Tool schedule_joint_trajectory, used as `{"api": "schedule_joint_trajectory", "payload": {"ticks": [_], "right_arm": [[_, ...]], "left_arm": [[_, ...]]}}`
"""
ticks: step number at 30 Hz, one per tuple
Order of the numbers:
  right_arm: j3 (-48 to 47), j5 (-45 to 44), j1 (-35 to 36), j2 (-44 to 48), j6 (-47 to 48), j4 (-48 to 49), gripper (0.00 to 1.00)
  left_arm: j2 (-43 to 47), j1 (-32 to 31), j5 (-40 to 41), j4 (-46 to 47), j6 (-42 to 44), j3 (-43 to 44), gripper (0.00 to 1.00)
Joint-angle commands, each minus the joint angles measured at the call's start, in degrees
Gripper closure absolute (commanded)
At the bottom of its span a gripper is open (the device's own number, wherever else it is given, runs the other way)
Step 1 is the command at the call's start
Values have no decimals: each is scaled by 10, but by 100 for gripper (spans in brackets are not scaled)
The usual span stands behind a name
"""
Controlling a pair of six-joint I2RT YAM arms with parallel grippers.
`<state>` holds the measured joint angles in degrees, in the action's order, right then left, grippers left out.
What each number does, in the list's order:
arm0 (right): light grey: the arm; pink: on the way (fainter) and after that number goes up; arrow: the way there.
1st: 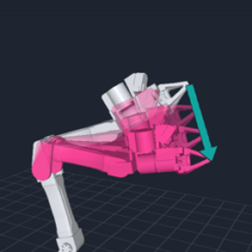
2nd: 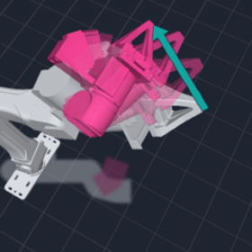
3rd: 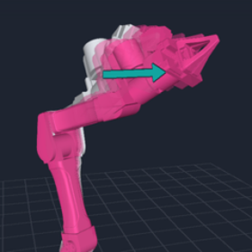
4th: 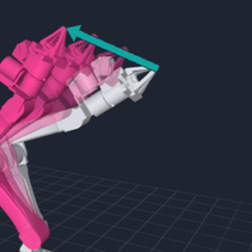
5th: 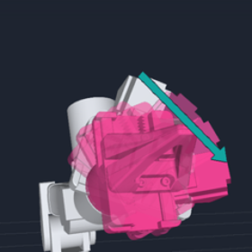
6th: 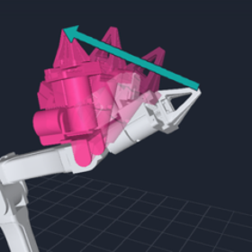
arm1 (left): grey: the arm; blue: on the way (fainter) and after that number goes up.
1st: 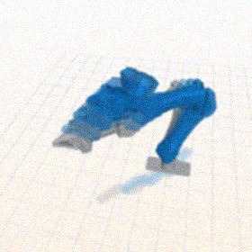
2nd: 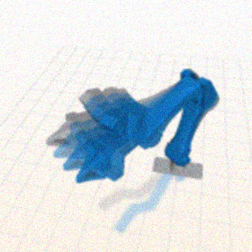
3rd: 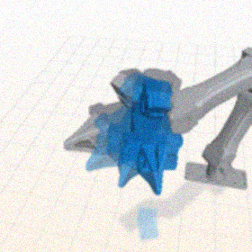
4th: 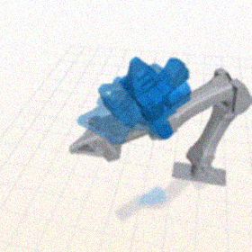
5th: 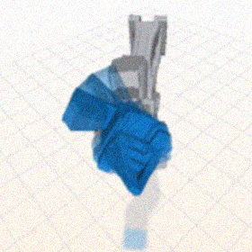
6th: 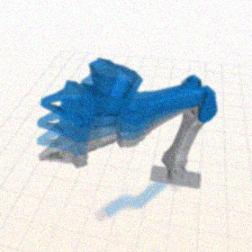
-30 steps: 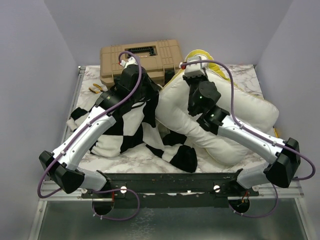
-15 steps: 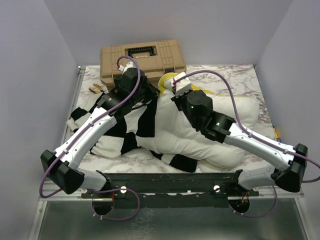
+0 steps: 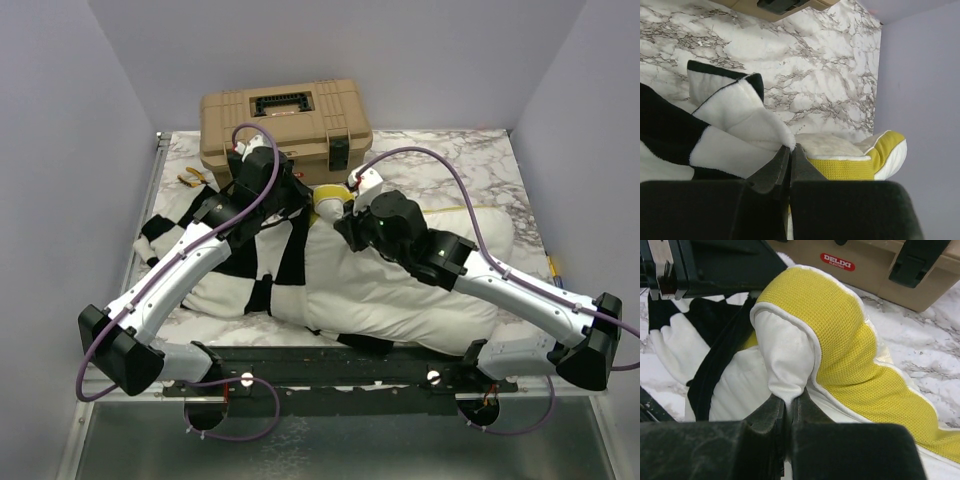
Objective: Put the pillow into the pillowcase
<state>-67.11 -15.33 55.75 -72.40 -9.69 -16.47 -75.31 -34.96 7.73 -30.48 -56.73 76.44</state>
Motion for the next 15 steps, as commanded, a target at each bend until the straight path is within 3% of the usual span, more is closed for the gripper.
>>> {"api": "schedule_joint_trajectory", "payload": {"ticks": [1,7,15], "right_arm": [[16,115,11,2,-33,-50,100],[11,239,-16,-27,-32,-60,100],[-22,353,-100,-87,-59,-62,100]], "left_arm": [[19,4,2,111,-2,18,100],[26,4,-16,149,33,25,100],[17,-2,-131,216,39,24,100]]}}
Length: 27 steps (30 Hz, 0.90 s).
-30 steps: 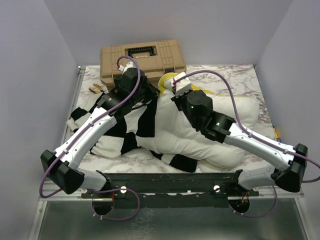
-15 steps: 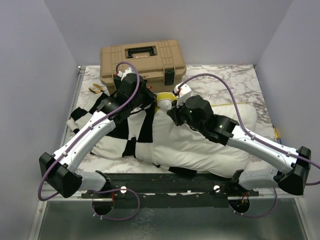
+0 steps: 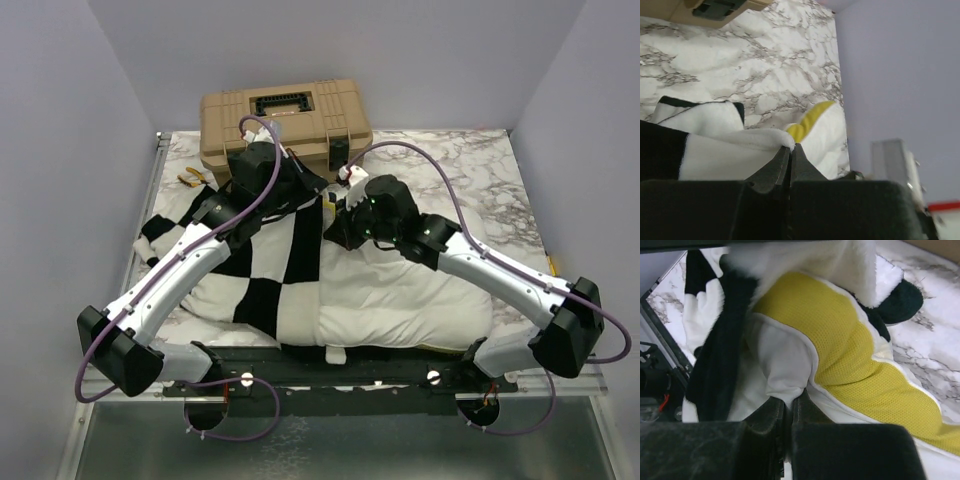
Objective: Put the pillow into the pillowcase
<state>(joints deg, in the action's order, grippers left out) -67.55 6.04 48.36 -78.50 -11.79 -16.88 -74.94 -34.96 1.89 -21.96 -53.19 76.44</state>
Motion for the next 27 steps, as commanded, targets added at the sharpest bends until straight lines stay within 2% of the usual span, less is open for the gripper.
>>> {"api": "schedule_joint_trajectory", "payload": {"ticks": [1,4,7,12,15,22,27], "right_arm": [[-21,152,-46,-28,-50,-52,100],[-25,207,-99,-29,-81,-14,100],[-57,227,-123,-33,-86,-13,100],[-82,253,-151,-27,-117,1,100],[-58,275,-175,-22,-163,40,100],[33,303,-239,-17,-302,197,100],[47,336,-269,-38,-350,259,100]], "left_arm": [[13,-5,-83,131,3,24,100],[16,-23,-94,131,2,12,100],[20,-43,-85,131,-4,-12,100],[14,-81,-25,131,-20,-47,100],[-8,-100,-4,131,-26,-33,100],[-81,-161,-18,133,-21,55,100],[-90,-209,-11,141,-18,50,100]]}}
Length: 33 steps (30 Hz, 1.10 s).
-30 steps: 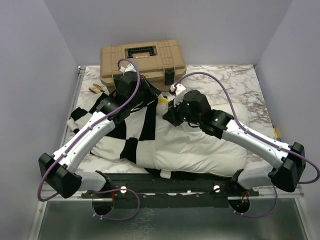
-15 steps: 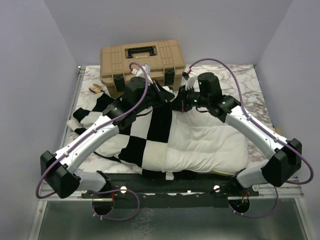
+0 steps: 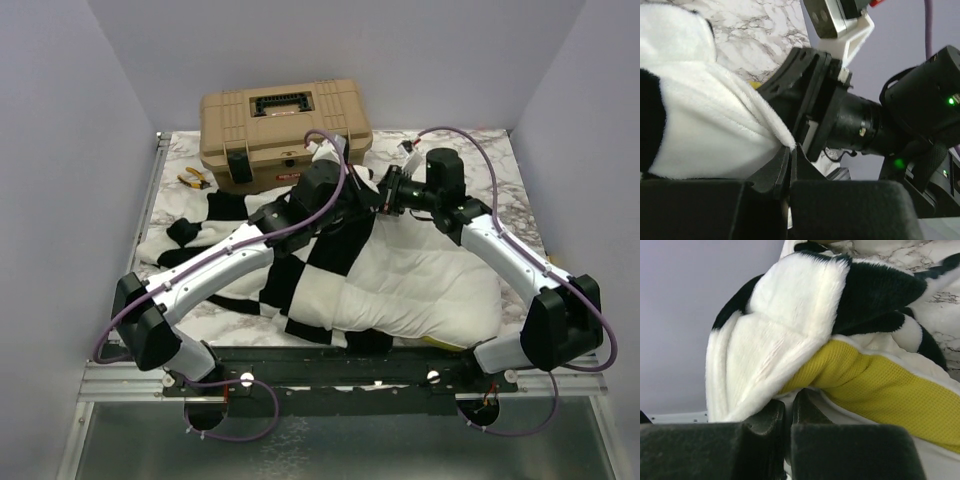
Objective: Put the pillow into the pillowcase
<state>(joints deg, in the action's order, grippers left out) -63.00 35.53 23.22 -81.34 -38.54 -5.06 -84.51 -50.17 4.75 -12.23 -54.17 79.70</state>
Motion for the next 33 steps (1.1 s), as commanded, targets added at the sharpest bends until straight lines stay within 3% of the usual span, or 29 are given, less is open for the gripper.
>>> {"api": "schedule_joint_trajectory", "payload": {"ticks": [1,4,6,7,10,12,15,19,22,29,33], "right_arm": [[6,53,-22,-14,-96,160,100],[7,63,-26,-17,-78,153,100],[-6,38,-26,-9,-21,80,98],[-14,18,-26,-3,12,30,93],[-48,-48,-26,9,114,-114,52],[-69,-105,-27,14,165,-200,30],[-89,-176,-29,22,217,-299,18],[-85,-213,-30,37,255,-348,15],[-63,-186,-30,47,265,-344,14],[-31,-56,-30,38,230,-234,17],[-72,-5,-30,-5,208,-178,27]], "left_arm": [[11,-59,-29,44,-10,3,100],[43,-59,39,42,-42,-68,100],[75,-59,96,42,-64,-120,100],[88,-58,130,42,-72,-142,100],[117,-56,183,42,-85,-187,100],[127,-54,202,42,-86,-205,100],[125,-49,211,41,-79,-214,100],[103,-43,201,42,-66,-205,100],[73,-42,179,42,-50,-181,100],[10,-41,120,42,-11,-102,100],[7,-39,112,41,-5,-85,100]]}}
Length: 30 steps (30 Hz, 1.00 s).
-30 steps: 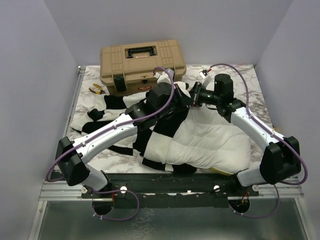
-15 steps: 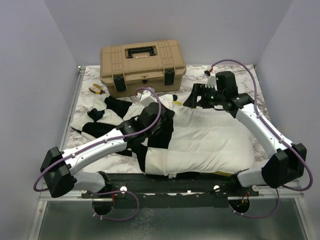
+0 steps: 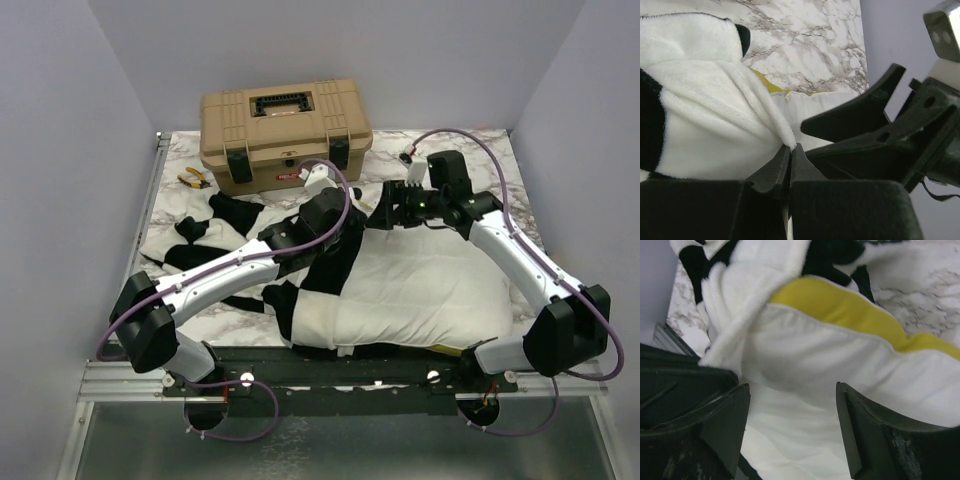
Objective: Put the pillow into the pillowcase
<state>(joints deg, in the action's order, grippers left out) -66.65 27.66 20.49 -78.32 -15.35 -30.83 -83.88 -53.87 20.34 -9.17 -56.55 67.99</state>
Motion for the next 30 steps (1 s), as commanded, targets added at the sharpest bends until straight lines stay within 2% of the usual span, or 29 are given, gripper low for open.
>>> {"api": "schedule_joint_trajectory", "payload": {"ticks": [1,7,12,14,18,19,24,30], "right_arm": [[-48,79,-3,-48,-30,88,30],[-69,88,-3,-110,-39,121,35],[-1,159,-3,-141,-87,210,51],[28,198,-2,-144,-127,262,61],[67,268,0,-134,-203,382,93],[70,285,0,-129,-221,401,99],[101,336,2,-94,-359,557,100],[168,284,2,-79,-520,716,100]], "left_arm": [[3,-1,-44,11,20,34,100],[30,6,-31,10,13,31,100],[34,9,-33,11,14,53,100],[29,10,-39,11,17,65,100],[14,11,-53,10,20,90,100],[9,11,-57,10,22,99,100],[-29,11,-109,10,26,159,100],[-79,4,-203,11,1,239,100]]}}
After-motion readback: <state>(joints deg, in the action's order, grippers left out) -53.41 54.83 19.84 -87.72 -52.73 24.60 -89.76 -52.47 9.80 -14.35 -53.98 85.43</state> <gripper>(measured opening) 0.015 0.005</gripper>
